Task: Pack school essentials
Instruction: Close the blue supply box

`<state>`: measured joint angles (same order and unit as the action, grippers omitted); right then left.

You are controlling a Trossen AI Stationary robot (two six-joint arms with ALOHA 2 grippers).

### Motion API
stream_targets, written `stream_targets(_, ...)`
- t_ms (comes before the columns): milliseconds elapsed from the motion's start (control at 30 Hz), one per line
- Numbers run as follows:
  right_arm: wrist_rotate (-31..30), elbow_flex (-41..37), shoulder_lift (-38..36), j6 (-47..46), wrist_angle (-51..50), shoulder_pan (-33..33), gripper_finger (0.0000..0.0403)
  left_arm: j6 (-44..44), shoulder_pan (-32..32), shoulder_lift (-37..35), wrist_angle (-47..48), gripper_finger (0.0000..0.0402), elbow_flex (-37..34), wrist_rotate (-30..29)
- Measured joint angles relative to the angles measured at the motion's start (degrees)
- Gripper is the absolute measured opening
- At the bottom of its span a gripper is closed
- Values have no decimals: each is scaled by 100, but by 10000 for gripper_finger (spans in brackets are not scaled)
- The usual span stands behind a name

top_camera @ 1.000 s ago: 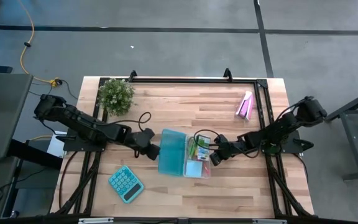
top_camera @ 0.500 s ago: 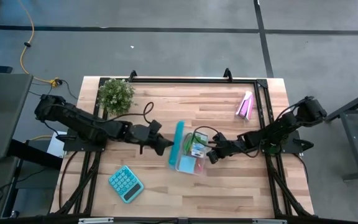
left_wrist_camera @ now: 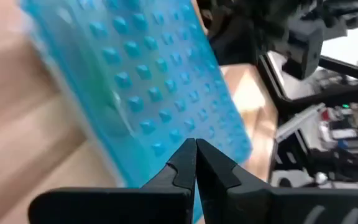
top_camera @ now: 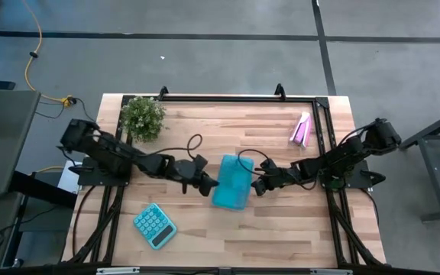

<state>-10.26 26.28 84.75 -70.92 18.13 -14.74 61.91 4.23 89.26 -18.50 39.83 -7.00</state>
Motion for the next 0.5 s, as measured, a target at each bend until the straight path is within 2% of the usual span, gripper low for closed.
stream_targets(167,46,0,0,29,15,13,0,206,-2,565,-935,0,2,256)
stream_targets(300,476,-2,-199,280,-222,13,0,304,-4,836,-1254,0,1,515)
stream_targets(500,510,-4,-1240,463,-1931,28,0,295,0,885,-1239,0,1,620)
